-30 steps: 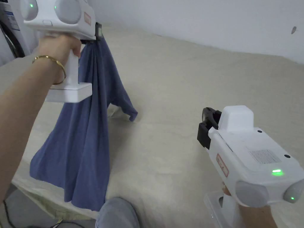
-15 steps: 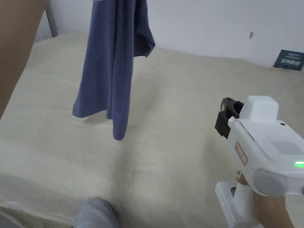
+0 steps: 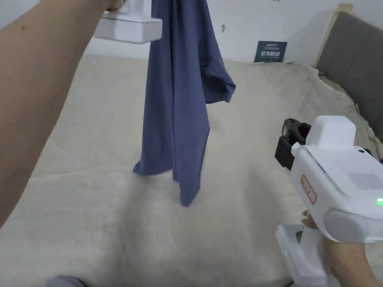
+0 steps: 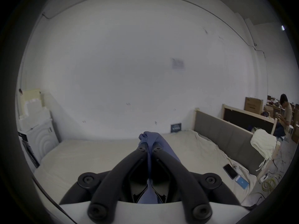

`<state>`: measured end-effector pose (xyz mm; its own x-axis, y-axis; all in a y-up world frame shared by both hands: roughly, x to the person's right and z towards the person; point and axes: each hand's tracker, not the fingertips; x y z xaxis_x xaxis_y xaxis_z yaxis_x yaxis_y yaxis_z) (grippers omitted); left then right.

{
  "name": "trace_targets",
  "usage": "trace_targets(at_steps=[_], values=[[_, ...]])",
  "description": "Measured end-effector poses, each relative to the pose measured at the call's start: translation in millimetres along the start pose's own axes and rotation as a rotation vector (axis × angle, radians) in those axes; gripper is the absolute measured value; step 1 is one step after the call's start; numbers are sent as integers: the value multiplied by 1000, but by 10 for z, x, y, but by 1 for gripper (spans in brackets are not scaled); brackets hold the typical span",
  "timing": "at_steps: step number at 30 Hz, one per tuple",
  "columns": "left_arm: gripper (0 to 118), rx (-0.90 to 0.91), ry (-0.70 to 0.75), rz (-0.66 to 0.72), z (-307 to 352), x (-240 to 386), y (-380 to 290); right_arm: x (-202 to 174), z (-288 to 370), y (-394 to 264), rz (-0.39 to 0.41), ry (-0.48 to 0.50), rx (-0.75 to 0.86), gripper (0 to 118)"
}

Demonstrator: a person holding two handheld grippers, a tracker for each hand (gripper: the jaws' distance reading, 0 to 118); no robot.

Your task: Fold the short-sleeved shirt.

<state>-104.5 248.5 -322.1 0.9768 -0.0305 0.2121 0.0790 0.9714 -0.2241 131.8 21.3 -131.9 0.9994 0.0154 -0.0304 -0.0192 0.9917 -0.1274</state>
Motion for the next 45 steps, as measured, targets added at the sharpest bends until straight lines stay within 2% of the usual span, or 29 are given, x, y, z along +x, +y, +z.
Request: trace_targets(at_steps=[2,4,7,16,19,22,23,25,26,27,28,30,32,36,38,45], values=[[0,-54,-38,10,-214,159,-257,36,26,0,-14,-29,-18,0],[0,-114,-60,7,-438,302,-532,362,166,-102,-23,-54,-32,0],[0,-202,-92,24,-726,504,-992,471,195,-179,-18,-85,-48,0],[0,-503,-158,-12,-1050,993,-2512,581,45,-430,-27,-107,-113,0],[0,-591,-132,12,-1081,1050,-2931,545,18,-494,-23,-101,-128,0],[0,-688,-102,-52,-1130,1092,-3302,510,-42,-571,-36,-89,-152,0],[4,-704,-94,-72,-1130,1103,-3407,497,-59,-590,-40,-83,-161,0],[20,-721,-89,-67,-1161,1112,-3542,469,-97,-633,-45,-75,-171,0],[32,-729,-84,-64,-1165,1113,-3589,456,-110,-652,-49,-70,-176,0],[58,-734,-87,-63,-1173,1122,-3630,438,-120,-661,-53,-65,-181,0],[76,-742,-86,-76,-1186,1137,-3664,425,-129,-671,-53,-60,-184,0],[104,-756,-32,-132,-1201,1152,-3755,398,-146,-688,-47,-56,-188,0],[109,-753,-28,-122,-1190,1120,-3796,393,-156,-687,-49,-51,-189,0],[109,-689,-72,48,-1036,924,-3598,411,-197,-671,-45,-49,-188,0],[109,-584,-62,111,-915,803,-3435,411,-226,-658,-44,-46,-186,0],[111,-173,142,134,-337,401,-2925,363,-287,-568,-48,-32,-149,0]])
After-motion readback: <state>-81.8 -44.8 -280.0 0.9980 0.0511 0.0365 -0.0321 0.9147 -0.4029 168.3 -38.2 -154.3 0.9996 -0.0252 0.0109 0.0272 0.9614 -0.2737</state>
